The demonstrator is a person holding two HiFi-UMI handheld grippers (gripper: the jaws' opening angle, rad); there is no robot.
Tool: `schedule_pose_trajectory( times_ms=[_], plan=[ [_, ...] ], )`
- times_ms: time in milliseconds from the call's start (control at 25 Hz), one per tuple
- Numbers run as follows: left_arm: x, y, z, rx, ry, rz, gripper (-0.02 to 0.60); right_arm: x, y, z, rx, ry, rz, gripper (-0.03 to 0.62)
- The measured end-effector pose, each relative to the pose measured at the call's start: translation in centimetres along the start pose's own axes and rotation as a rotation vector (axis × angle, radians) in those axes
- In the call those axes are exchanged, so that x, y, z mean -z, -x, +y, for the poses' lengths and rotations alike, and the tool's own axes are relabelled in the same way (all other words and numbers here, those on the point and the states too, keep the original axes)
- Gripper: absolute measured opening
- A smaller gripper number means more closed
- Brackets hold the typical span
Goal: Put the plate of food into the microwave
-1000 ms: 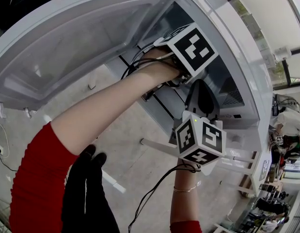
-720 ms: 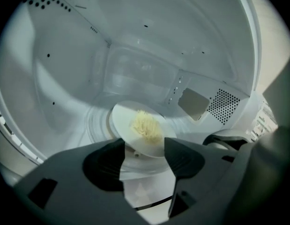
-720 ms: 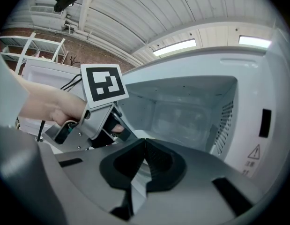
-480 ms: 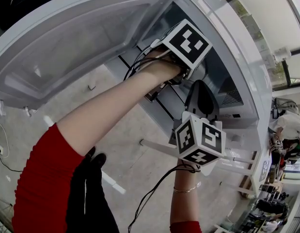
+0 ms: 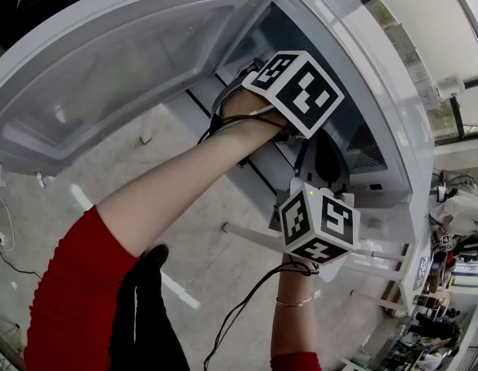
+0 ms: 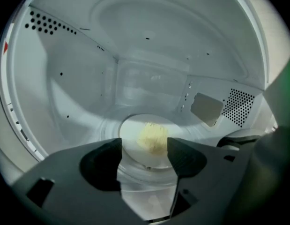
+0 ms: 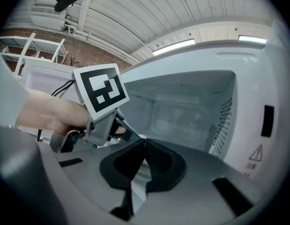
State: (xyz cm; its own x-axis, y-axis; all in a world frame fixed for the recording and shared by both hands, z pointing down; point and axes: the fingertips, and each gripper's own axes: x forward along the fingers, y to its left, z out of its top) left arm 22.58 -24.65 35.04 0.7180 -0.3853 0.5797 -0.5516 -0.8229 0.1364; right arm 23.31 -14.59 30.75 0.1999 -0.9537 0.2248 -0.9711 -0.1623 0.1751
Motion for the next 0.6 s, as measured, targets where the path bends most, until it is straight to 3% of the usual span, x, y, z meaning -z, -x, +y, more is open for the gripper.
schedule_pose_trajectory(
  times_ms=[280,400,520,600],
  plan=[
    [-0.2,1.0,0.3,0.03,0.046,-0.063,0.298,0.1,0.2,-0.1,-0.003,-0.003,-0.003,0.014],
    [0.9,3.5,1.5,0.038,0.045,-0.118,0.2,0.6,0.5,1.4,-0.007,0.002,0.007,0.015],
    [3.5,6.3,3.2,0.04,0.055,-0.132,0.06,1.0,1.3,4.1,-0.01,-0.011,0.013,0.015],
    [3.1,7.8,3.9,0.043,0.058,-0.21,0.011,0.6,1.5,5.3,-0.029,-0.02,0.004,0.015]
  ],
)
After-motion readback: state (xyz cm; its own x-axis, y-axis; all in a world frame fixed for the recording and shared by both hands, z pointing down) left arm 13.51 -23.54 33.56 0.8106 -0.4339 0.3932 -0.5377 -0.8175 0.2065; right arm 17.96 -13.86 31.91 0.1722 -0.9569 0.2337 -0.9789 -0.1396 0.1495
